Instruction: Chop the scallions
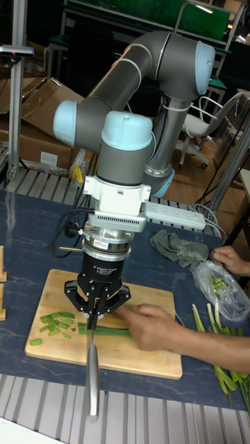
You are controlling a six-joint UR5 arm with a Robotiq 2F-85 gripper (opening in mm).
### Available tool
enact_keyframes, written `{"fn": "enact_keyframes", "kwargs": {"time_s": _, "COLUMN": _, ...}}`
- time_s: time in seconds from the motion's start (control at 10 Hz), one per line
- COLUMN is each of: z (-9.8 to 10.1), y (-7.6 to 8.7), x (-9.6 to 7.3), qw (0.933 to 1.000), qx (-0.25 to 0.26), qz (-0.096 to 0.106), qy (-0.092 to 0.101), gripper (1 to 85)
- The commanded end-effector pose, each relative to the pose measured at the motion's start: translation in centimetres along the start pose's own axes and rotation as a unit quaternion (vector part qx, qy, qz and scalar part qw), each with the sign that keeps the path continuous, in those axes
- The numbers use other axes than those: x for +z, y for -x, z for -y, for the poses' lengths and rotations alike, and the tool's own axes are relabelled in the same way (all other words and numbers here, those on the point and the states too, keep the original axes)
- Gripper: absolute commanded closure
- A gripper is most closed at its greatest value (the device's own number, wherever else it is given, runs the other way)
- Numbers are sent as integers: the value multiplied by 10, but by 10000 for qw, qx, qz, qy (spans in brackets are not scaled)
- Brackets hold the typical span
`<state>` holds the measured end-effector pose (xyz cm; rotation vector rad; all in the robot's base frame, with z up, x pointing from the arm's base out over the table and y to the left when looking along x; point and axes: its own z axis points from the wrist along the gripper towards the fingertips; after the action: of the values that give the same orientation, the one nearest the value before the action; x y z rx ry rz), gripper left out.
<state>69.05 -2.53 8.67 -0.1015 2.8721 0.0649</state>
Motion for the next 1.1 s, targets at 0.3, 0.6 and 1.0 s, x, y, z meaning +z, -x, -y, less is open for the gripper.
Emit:
{"fn": "enact_keyframes", "kwargs": {"time_s": 0.3, "z": -1, "y": 1, "x": 9, "qw": 9999, "qx": 54, "qz": 121, "qy": 25, "gripper": 843}}
{"fn": "enact_keyframes", "kwargs": {"time_s": 0.6, "z": -2, "y": 1, "x": 9, "qw": 9999, "qx": 25, "qz": 122, "qy": 32, "gripper": 843}}
{"fn": "enact_keyframes", "kwargs": {"time_s": 1.0, "z": -1, "y": -3, "x": 11, "qw": 10000, "qx": -36, "qz": 83, "qy": 35, "gripper": 843}}
